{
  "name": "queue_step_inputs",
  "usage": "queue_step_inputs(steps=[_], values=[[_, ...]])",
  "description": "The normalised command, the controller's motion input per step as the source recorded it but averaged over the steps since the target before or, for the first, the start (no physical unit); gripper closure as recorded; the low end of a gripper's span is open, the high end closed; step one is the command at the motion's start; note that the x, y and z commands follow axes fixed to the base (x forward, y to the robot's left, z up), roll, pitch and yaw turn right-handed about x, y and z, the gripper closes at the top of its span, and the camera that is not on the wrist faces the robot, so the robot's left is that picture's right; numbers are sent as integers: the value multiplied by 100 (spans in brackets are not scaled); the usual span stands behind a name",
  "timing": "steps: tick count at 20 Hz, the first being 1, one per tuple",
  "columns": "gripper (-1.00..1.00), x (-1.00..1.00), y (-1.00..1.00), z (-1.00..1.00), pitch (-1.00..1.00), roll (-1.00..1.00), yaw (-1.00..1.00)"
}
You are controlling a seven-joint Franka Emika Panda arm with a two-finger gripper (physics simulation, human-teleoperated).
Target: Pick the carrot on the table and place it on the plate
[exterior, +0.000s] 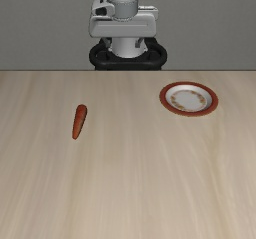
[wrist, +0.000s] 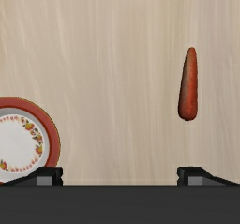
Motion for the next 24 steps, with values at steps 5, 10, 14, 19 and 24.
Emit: queue_step_inputs(steps=[5, 10, 14, 19, 24], values=[[-100, 0, -100, 0, 0, 0, 0], [-100, 0, -100, 0, 0, 0, 0], [-100, 75, -25, 0, 0, 0, 0], [-100, 60, 0, -40, 0, 0, 0], [-100, 0, 0, -100, 0, 0, 0]])
